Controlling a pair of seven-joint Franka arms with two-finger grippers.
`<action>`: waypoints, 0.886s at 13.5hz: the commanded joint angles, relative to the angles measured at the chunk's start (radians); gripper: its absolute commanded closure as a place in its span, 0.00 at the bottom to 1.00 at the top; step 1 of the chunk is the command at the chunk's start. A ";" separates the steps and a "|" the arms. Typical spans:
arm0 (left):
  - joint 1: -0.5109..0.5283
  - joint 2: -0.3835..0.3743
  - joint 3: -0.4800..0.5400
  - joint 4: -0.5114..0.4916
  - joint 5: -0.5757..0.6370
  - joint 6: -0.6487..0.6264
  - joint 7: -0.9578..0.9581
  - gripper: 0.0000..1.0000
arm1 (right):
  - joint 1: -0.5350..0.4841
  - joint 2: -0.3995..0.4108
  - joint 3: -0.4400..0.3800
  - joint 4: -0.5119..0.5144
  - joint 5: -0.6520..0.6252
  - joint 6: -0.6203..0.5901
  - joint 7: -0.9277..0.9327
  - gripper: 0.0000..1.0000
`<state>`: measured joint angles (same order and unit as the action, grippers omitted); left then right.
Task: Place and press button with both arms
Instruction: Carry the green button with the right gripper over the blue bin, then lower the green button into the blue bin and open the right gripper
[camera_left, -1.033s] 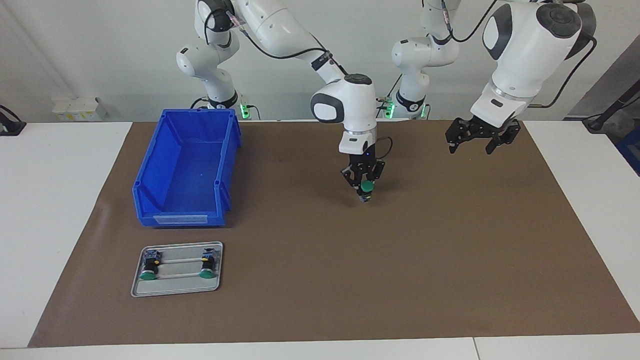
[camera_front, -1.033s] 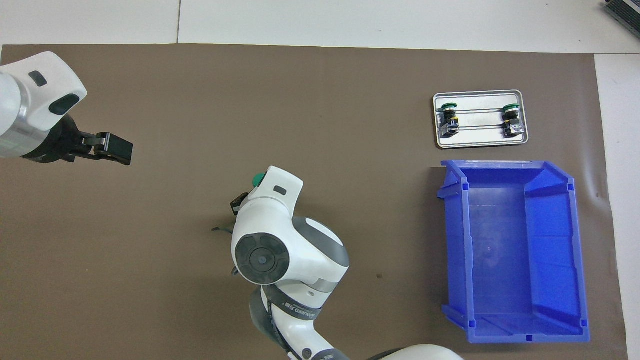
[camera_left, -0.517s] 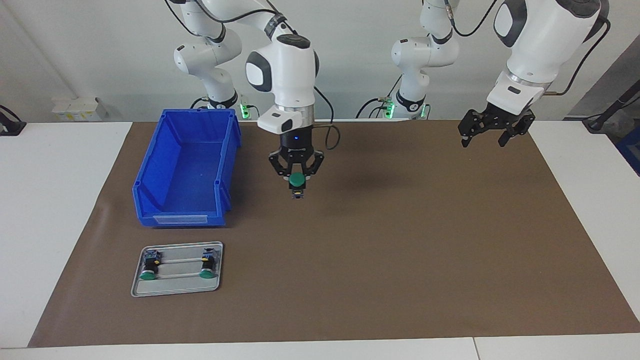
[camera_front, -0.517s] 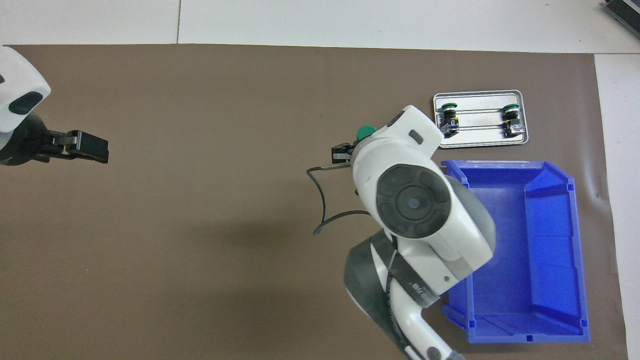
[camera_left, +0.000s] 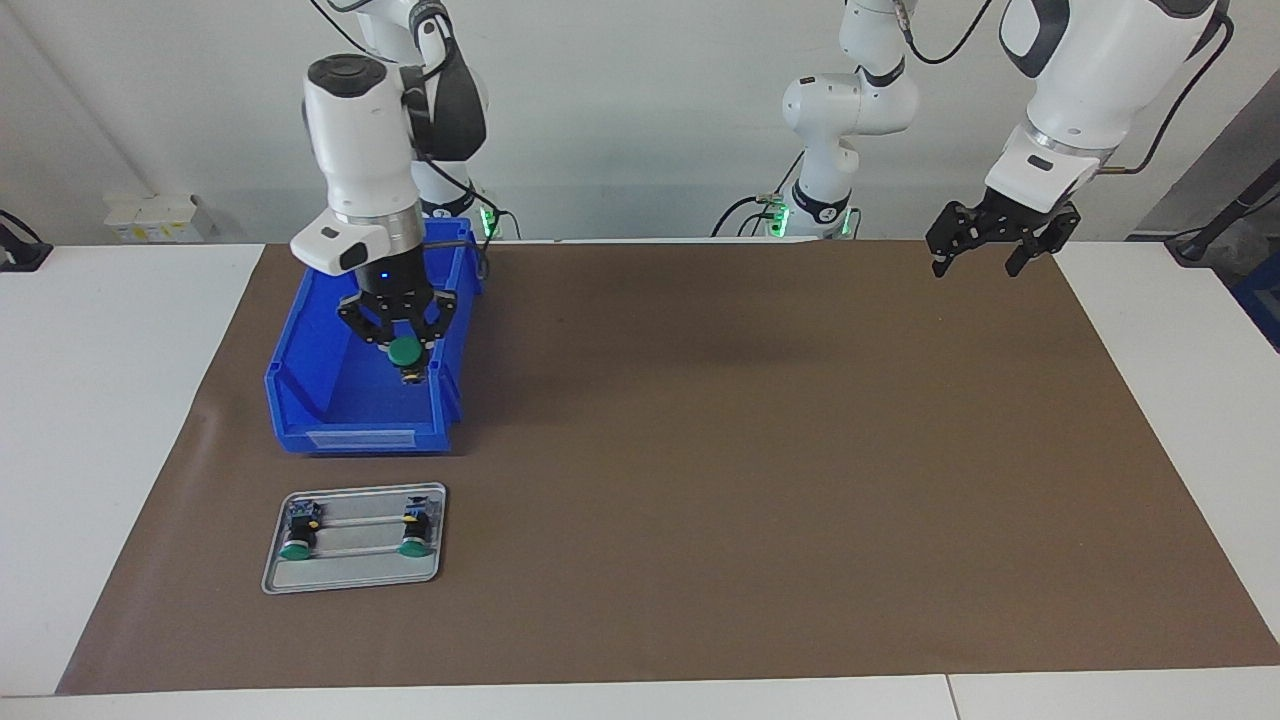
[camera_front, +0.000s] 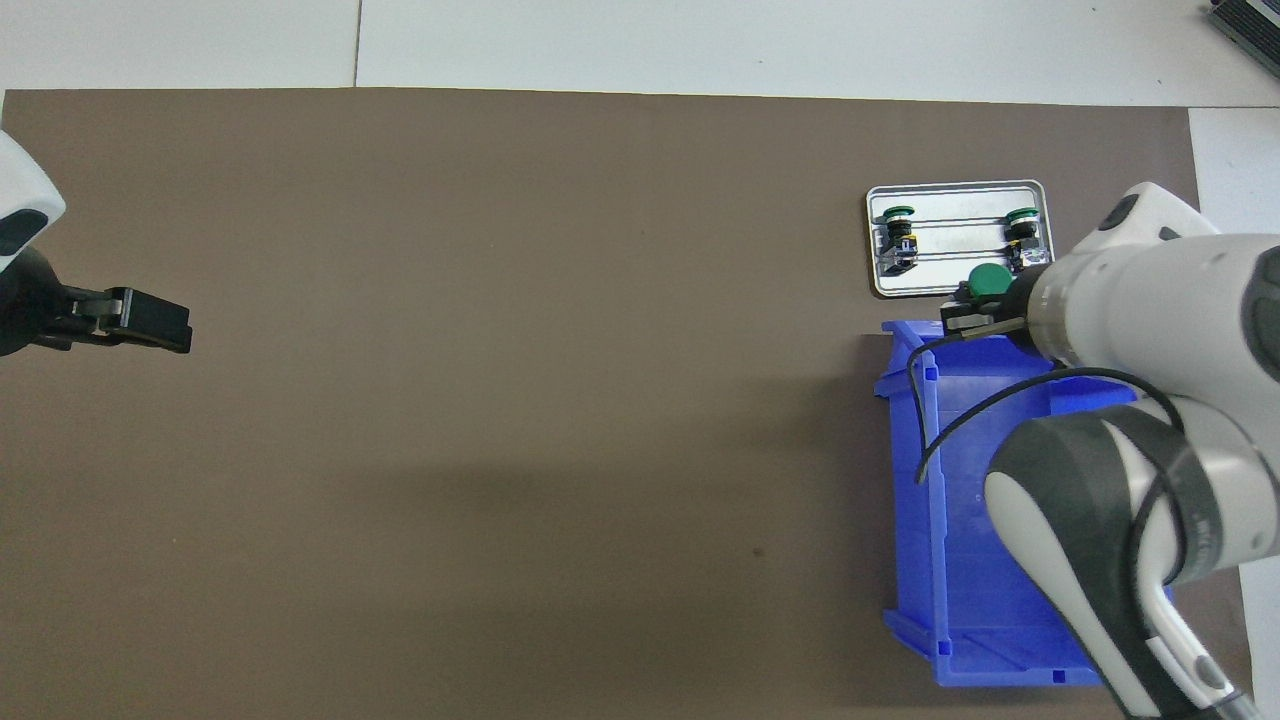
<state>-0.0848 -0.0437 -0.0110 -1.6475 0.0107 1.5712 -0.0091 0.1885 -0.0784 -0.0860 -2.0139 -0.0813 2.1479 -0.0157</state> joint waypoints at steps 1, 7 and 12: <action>-0.010 -0.053 0.016 -0.077 0.015 0.010 0.017 0.00 | -0.110 -0.067 0.015 -0.121 0.095 0.027 -0.153 1.00; -0.007 -0.044 0.014 -0.078 0.015 -0.003 0.011 0.00 | -0.182 -0.155 0.011 -0.443 0.144 0.298 -0.226 1.00; -0.007 -0.042 0.016 -0.078 0.015 -0.003 0.009 0.00 | -0.178 -0.055 0.011 -0.519 0.225 0.483 -0.241 1.00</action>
<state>-0.0848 -0.0627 -0.0037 -1.7004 0.0107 1.5712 -0.0065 0.0242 -0.1580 -0.0869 -2.5105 0.1001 2.5822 -0.2205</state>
